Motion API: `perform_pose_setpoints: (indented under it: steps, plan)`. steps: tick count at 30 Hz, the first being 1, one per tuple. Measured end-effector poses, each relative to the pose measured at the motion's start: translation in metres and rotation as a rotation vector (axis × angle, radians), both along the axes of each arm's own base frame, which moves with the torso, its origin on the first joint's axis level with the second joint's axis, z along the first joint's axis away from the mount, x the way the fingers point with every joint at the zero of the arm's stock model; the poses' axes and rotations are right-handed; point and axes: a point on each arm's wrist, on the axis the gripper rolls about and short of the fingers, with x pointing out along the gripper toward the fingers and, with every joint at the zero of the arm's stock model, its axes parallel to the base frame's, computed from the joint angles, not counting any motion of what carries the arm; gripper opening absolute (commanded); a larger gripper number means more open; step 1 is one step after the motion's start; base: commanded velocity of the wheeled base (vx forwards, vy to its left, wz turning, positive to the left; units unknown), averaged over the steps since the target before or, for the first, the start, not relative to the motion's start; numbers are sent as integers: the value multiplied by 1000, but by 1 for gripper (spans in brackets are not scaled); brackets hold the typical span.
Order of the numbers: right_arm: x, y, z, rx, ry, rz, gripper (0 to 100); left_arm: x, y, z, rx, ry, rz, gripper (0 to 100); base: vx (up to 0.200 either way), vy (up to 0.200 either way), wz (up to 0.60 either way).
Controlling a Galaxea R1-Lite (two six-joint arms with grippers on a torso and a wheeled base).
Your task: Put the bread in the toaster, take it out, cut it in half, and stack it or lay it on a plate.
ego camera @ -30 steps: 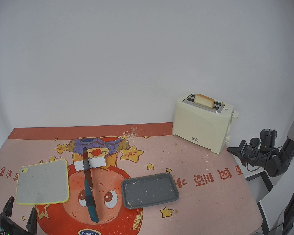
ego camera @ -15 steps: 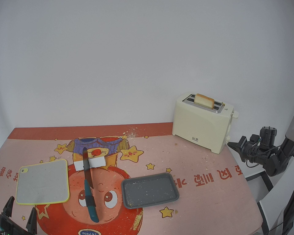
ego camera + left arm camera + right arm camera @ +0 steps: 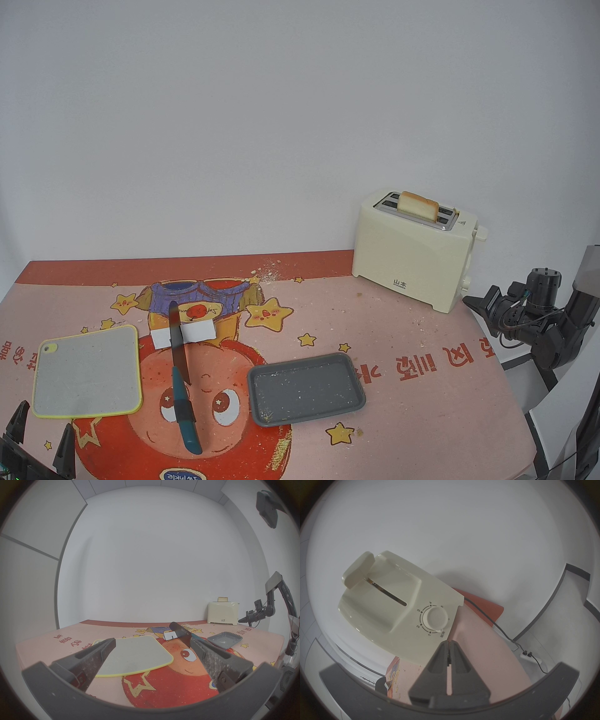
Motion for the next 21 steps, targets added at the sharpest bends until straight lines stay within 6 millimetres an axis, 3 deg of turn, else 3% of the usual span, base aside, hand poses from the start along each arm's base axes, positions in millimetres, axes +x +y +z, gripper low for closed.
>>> perform_pose_setpoints:
  steps: [21]
  plan:
    - [6,0,2,-5,-21,-7,0,0,0,0,0,0,0,100,0,0,0]
